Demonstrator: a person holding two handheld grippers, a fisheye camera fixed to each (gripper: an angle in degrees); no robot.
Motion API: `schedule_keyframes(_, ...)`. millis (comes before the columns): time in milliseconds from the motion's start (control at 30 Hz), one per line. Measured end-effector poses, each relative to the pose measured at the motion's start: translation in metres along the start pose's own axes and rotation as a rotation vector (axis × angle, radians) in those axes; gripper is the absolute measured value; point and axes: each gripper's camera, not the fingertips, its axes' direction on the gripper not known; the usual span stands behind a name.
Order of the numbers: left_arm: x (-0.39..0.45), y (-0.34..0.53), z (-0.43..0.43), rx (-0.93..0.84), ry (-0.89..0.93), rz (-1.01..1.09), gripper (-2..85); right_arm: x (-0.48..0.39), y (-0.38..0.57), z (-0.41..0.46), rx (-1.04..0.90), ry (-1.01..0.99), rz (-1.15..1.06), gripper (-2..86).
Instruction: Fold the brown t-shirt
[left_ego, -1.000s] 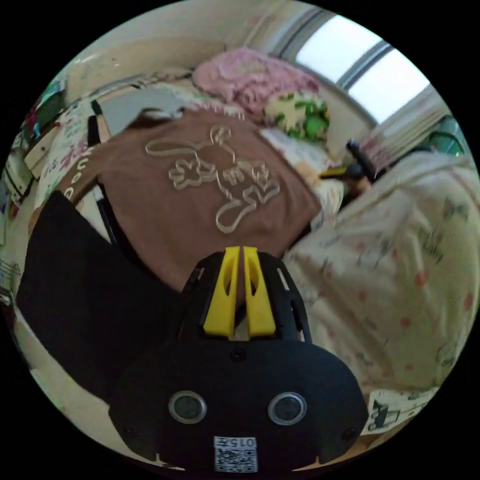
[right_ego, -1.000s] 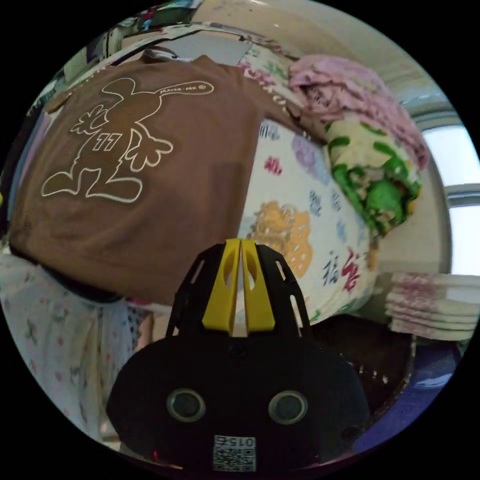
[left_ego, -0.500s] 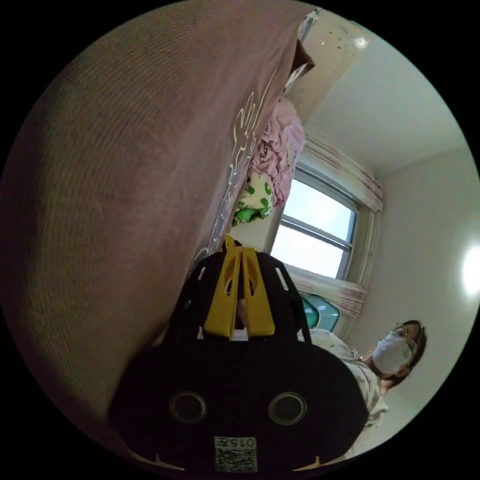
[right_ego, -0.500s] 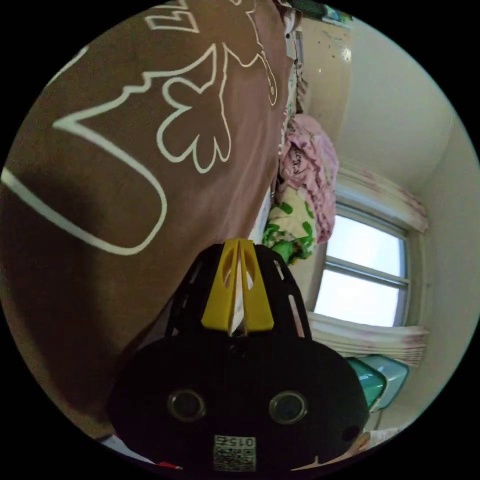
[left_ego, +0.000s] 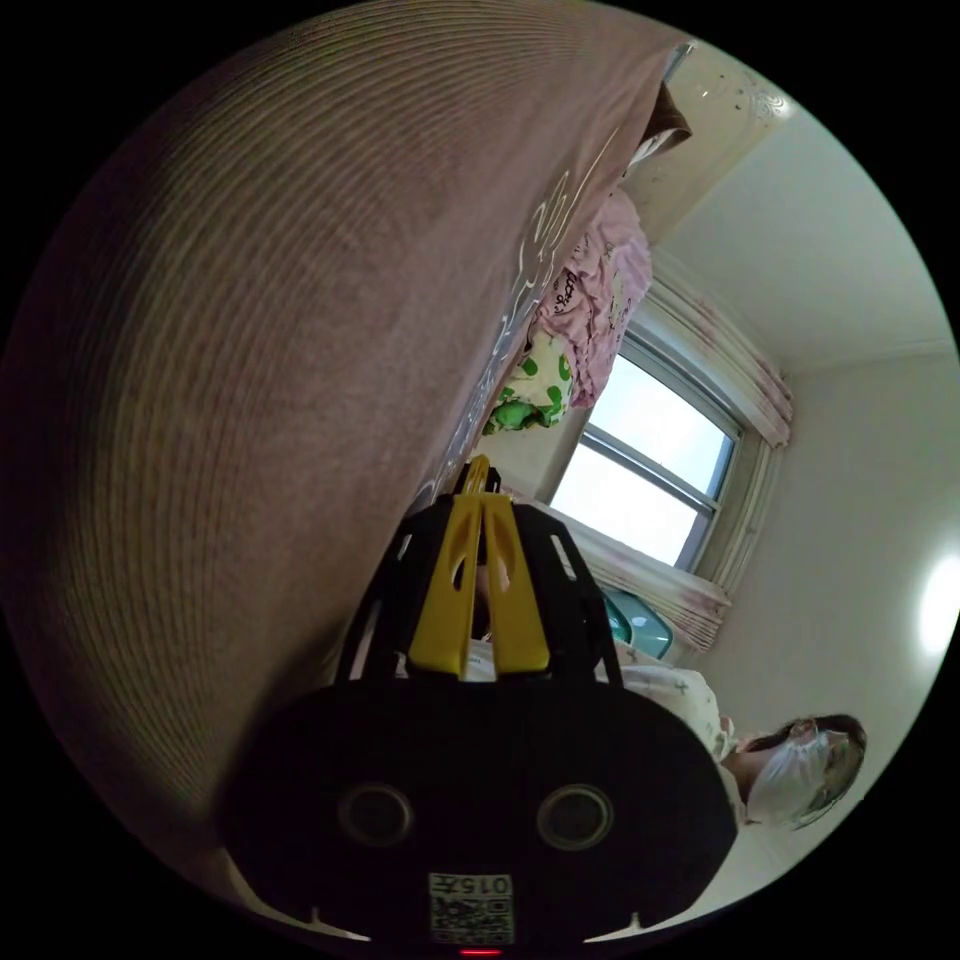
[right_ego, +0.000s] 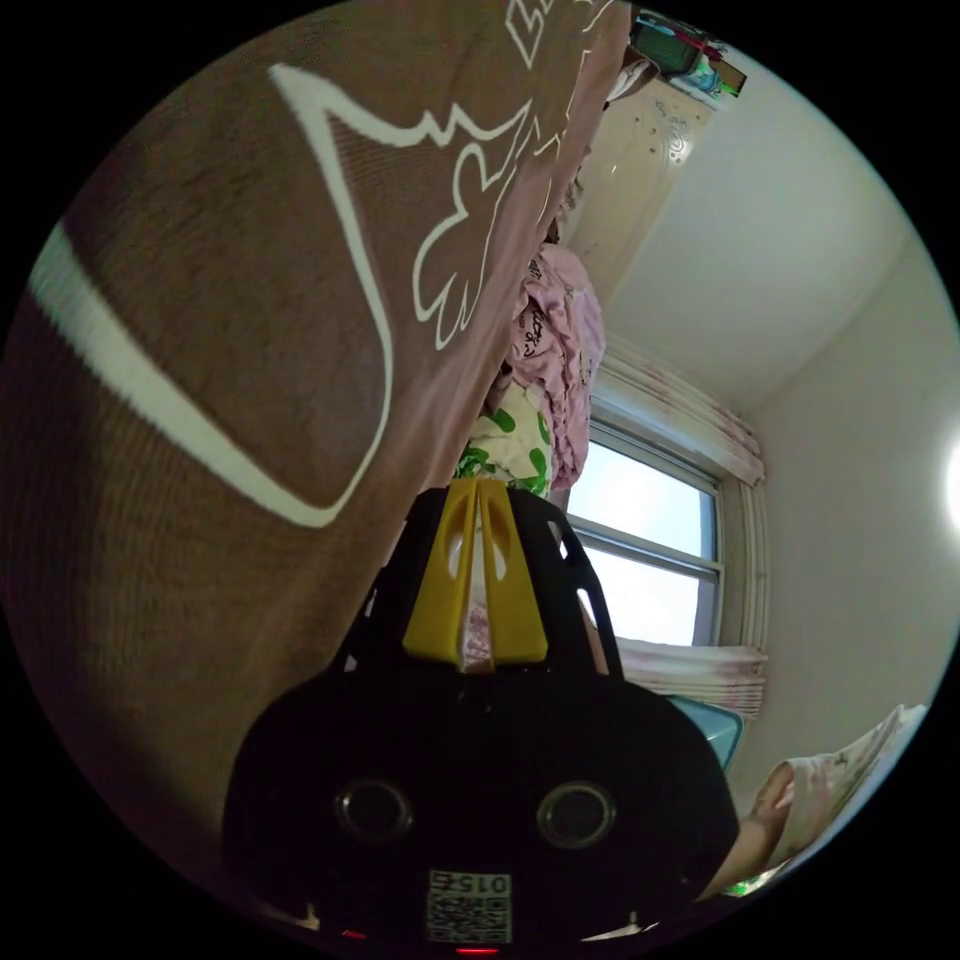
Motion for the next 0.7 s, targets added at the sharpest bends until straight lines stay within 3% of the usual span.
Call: schedule_keyframes(700, -0.014, 0.012, 0.098, -0.003, 0.008, -0.002, -0.9, -0.032, 0.101, 0.153, -0.003, 0.008, -0.002, -1.1)
